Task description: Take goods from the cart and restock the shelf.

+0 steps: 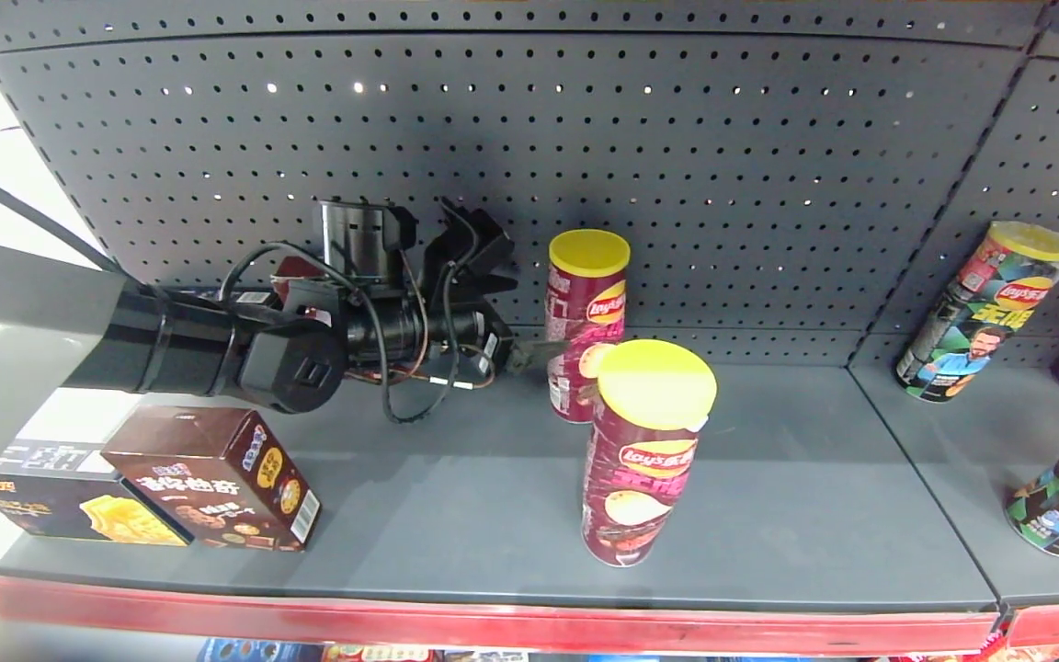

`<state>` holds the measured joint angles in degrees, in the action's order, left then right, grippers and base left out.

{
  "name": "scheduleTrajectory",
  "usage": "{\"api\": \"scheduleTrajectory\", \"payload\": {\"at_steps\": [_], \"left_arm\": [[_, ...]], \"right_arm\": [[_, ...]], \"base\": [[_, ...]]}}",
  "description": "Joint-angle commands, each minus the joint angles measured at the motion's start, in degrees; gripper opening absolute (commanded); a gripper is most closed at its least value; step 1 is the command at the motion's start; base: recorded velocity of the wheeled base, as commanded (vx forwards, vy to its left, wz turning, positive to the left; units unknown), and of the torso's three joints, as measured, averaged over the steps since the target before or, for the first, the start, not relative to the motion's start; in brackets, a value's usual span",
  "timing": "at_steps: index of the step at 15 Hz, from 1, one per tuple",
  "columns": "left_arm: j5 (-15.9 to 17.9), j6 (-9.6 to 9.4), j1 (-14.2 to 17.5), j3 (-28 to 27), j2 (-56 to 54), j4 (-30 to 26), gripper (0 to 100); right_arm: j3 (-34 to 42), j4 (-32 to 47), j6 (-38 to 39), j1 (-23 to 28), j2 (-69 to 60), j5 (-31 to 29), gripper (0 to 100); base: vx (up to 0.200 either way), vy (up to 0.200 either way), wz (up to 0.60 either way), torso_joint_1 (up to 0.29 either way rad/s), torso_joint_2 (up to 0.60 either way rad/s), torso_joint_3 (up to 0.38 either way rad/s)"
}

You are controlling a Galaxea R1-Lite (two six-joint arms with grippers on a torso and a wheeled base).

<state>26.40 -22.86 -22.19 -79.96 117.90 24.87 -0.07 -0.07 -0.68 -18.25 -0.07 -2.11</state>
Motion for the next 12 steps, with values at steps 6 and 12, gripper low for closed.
{"api": "scheduleTrajectory", "payload": {"at_steps": [6, 12], "left_arm": [[-3.4, 0.01, 1.0, -0.3, -0.1, 0.0, 100], [-8.9, 0.09, 1.9, -0.2, -0.4, -0.2, 100]], "right_arm": [[0.0, 0.0, 0.0, 0.0, 0.1, 0.0, 100], [0.0, 0.0, 0.0, 0.0, 0.1, 0.0, 100]], "base": [[0.0, 0.0, 0.0, 0.0, 0.0, 0.0], [0.0, 0.0, 0.0, 0.0, 0.0, 0.0]]}}
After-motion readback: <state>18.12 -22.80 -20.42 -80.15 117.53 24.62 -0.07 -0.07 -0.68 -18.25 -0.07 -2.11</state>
